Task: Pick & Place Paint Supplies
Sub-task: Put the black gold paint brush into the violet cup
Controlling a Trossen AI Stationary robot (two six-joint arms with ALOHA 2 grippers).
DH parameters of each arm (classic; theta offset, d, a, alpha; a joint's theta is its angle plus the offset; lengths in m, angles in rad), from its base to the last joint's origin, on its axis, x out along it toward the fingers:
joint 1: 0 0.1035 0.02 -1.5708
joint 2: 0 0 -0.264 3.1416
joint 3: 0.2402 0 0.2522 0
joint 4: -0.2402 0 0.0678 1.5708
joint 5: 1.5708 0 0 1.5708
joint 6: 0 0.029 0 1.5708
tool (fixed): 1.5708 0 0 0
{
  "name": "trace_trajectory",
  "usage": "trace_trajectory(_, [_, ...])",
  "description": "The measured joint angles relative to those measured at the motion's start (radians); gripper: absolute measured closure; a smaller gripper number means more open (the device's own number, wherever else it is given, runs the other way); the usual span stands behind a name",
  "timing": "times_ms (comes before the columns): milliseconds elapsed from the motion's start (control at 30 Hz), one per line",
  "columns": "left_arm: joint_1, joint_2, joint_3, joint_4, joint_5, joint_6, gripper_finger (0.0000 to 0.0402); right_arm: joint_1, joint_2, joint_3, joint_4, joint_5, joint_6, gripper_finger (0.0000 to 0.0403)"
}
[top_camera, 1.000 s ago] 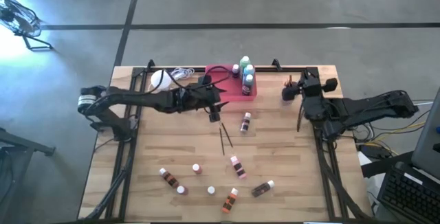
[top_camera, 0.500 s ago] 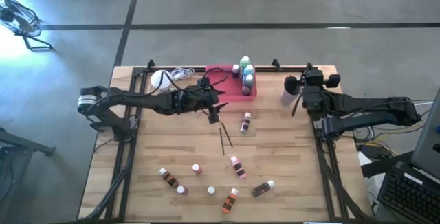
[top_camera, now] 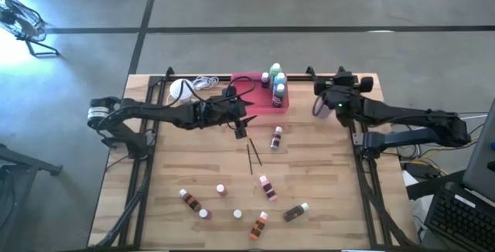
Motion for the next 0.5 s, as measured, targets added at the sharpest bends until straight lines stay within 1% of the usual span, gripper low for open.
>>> trace_trajectory(233, [0.000, 0.000, 0.000, 0.002, 0.000, 0.016, 0.0181, -0.038, 0.106, -0.001, -0.001, 0.001, 0.024, 0.0394])
trace_trajectory(500, [0.000, 0.000, 0.000, 0.006, 0.000, 0.047, 0.0181, -0.038, 0.186, -0.002, -0.011, 0.001, 0.075, 0.0394])
